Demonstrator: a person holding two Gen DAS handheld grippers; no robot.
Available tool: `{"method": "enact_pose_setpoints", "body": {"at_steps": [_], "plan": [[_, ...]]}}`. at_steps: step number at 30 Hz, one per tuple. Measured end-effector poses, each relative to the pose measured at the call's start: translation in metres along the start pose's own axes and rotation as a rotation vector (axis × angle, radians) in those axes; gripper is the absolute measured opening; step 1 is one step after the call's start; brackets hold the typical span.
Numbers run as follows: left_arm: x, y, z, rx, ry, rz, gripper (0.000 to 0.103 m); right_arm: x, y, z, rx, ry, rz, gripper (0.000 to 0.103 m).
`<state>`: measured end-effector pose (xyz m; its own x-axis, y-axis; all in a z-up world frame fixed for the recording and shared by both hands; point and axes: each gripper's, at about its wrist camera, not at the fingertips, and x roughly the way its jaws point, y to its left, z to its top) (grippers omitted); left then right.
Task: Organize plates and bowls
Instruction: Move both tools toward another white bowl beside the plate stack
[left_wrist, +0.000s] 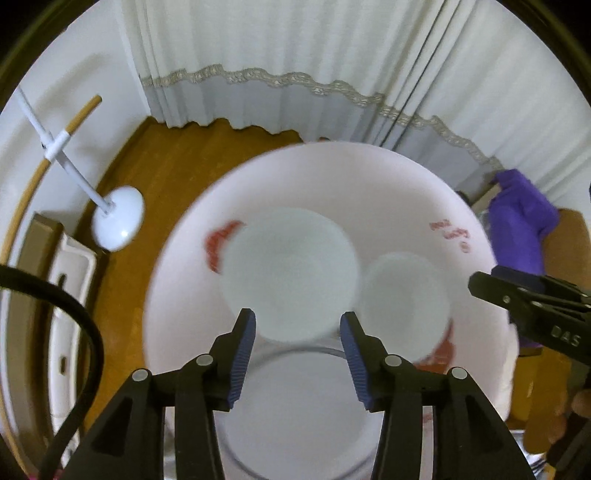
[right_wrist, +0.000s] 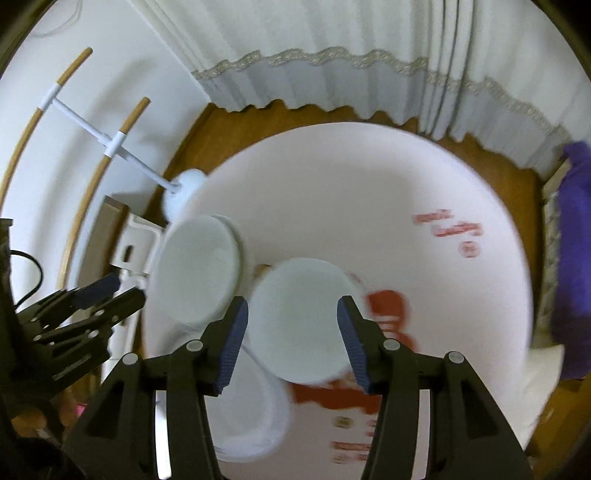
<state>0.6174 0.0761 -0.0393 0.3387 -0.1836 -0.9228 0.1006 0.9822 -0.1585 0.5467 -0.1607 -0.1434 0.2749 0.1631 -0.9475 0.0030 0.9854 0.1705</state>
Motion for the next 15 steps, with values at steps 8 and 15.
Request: {"method": "enact_pose_setpoints", "body": {"at_steps": [8, 15], "plan": [[0.028, -0.006, -0.021, -0.148, 0.049, -0.046, 0.044, 0.024, -0.046, -0.017, -0.002, 0.068, 0.011, 0.052], [0.061, -0.021, -0.031, -0.232, 0.067, -0.005, 0.044, 0.055, -0.052, -0.020, -0.026, 0.117, 0.067, 0.052]]}}
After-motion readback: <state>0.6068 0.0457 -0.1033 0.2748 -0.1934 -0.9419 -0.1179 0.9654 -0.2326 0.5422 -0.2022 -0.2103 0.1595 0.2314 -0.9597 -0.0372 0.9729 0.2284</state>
